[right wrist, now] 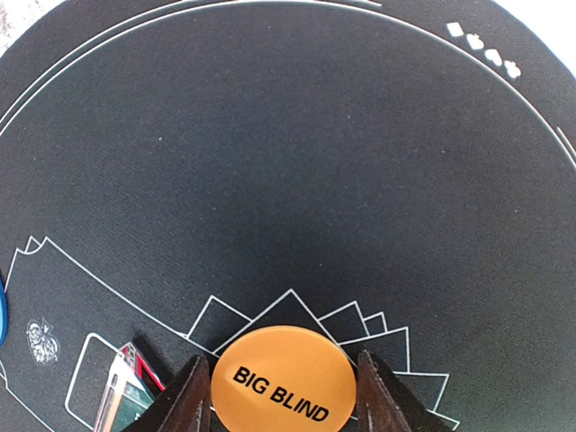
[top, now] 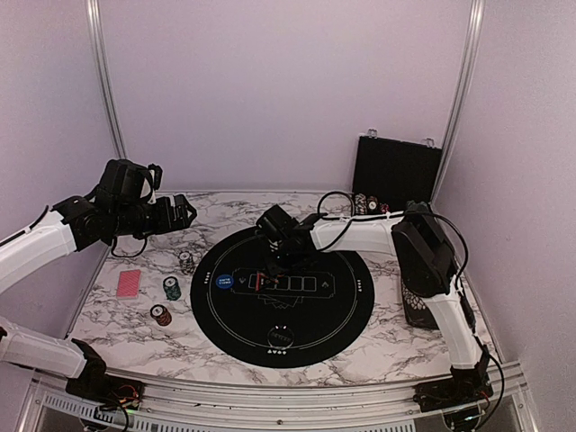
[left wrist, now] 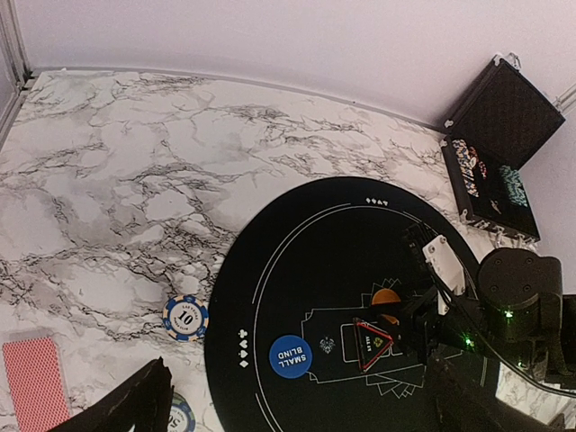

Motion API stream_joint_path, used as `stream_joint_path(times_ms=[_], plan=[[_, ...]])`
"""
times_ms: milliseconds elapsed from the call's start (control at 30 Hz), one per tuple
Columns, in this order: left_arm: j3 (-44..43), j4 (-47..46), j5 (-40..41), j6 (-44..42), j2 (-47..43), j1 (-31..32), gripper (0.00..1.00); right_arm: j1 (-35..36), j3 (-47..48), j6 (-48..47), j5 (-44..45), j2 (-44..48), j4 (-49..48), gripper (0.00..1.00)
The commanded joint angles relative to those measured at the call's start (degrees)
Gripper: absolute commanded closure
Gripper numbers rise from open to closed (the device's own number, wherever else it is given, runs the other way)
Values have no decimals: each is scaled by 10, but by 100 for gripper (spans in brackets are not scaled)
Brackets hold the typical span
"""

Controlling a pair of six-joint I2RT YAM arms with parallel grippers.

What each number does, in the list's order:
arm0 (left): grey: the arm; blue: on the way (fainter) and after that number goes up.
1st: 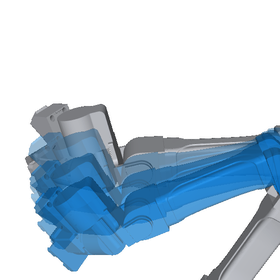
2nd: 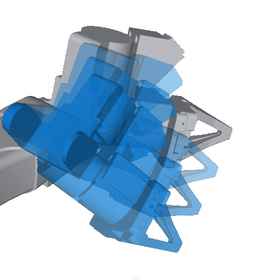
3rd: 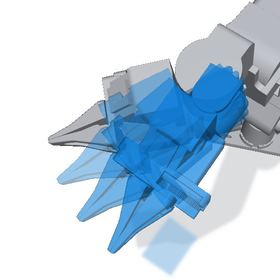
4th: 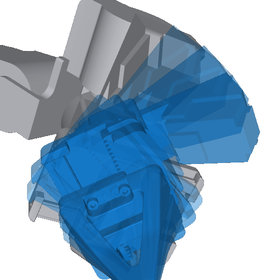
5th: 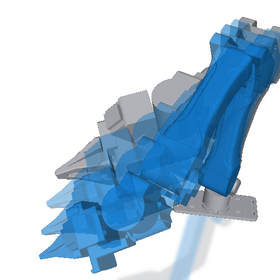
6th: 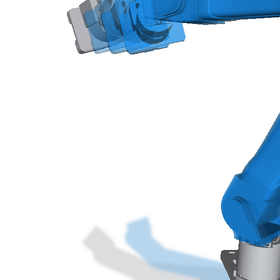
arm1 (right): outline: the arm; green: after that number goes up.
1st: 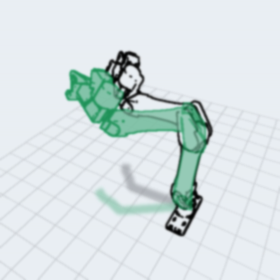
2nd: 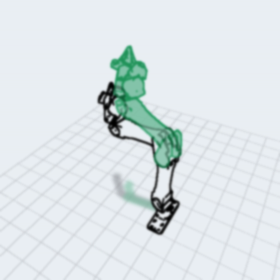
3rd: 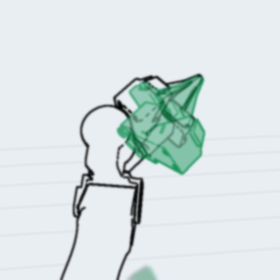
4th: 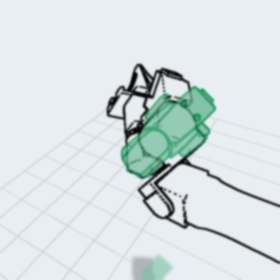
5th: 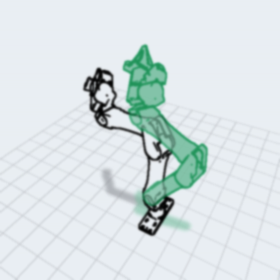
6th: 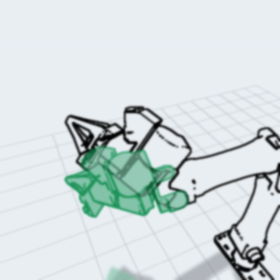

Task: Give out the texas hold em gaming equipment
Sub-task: Move the big blind button to the big blind area.

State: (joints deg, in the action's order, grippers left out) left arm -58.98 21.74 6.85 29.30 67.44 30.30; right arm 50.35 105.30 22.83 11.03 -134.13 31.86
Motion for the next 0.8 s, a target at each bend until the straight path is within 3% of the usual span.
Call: stream_joint_path(times_ms=[0, 267, 767], plan=[[-6, -4, -5, 0, 4, -4, 1, 7, -12, 16, 11, 7, 30, 49], [-7, -5, -5, 0, 5, -3, 1, -1, -34, 21, 37, 22, 36, 51], [-10, -9, -15, 2, 17, -4, 1, -31, -236, 54, 52, 142, -19, 51]])
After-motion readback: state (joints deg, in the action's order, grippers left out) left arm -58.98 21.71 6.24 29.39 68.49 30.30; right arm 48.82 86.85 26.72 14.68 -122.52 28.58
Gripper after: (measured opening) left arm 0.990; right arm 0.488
